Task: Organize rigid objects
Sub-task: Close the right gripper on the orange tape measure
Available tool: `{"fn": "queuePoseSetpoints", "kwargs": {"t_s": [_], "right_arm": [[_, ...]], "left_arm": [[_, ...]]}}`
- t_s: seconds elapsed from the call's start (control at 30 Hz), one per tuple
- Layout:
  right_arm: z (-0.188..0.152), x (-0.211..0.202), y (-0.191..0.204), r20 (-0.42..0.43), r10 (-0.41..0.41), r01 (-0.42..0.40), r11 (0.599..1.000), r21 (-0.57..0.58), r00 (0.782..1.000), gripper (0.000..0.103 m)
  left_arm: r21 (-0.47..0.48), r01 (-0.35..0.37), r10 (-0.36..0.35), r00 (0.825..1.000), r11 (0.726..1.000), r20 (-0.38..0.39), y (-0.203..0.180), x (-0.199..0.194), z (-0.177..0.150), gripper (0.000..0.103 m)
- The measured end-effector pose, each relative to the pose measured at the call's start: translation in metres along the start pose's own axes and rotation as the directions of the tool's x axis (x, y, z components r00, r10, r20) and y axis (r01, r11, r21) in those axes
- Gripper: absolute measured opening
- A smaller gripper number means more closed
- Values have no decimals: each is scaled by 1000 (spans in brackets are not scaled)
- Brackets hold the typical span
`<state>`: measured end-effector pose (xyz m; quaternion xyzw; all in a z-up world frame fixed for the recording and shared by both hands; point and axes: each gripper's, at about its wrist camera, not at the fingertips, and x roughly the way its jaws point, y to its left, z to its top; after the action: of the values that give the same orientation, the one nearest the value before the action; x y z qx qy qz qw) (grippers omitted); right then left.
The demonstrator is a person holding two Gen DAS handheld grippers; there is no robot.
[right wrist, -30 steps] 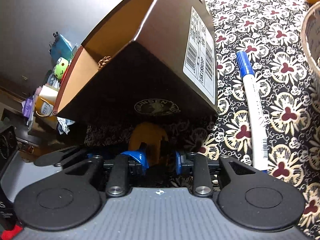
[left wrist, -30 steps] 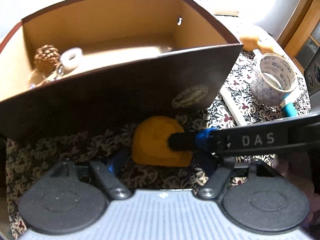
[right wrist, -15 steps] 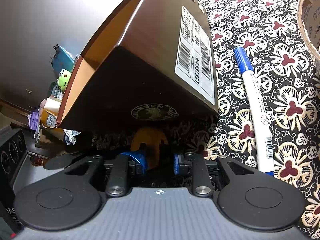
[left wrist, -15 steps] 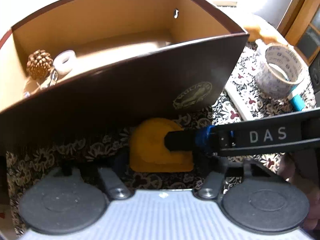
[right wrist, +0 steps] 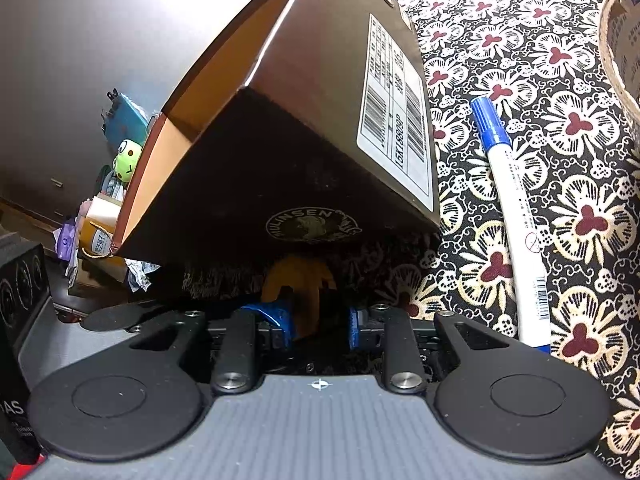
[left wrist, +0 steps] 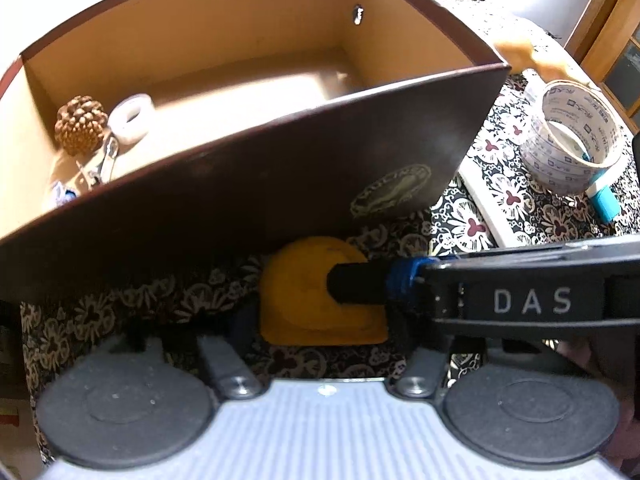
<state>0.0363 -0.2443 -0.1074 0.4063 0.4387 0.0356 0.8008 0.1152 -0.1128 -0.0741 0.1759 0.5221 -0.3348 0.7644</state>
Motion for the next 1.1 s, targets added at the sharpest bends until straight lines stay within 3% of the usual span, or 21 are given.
{"fn": "queuePoseSetpoints", "kwargs": {"t_s": [0.47,0.73,0.87,1.1], "right_arm": [[3,-1,-8,1,42,-42,998,45,999,12],[8,-1,-12,-61,86,-83,995,52,994,14],[9,1,-12,-80,103,-97,992,75,991,15],[13,0,-17,-92,125,-115,988,106,988,16]], "left_arm": [[-33,0,0,1000,999,4,2,-1,-1,63],[-79,130,-128,991,988,37,17,-10,-13,63],[-141,205,-200,978,968,50,29,-12,-16,63],[-146,227,-220,974,963,61,31,-13,-17,62]]}}
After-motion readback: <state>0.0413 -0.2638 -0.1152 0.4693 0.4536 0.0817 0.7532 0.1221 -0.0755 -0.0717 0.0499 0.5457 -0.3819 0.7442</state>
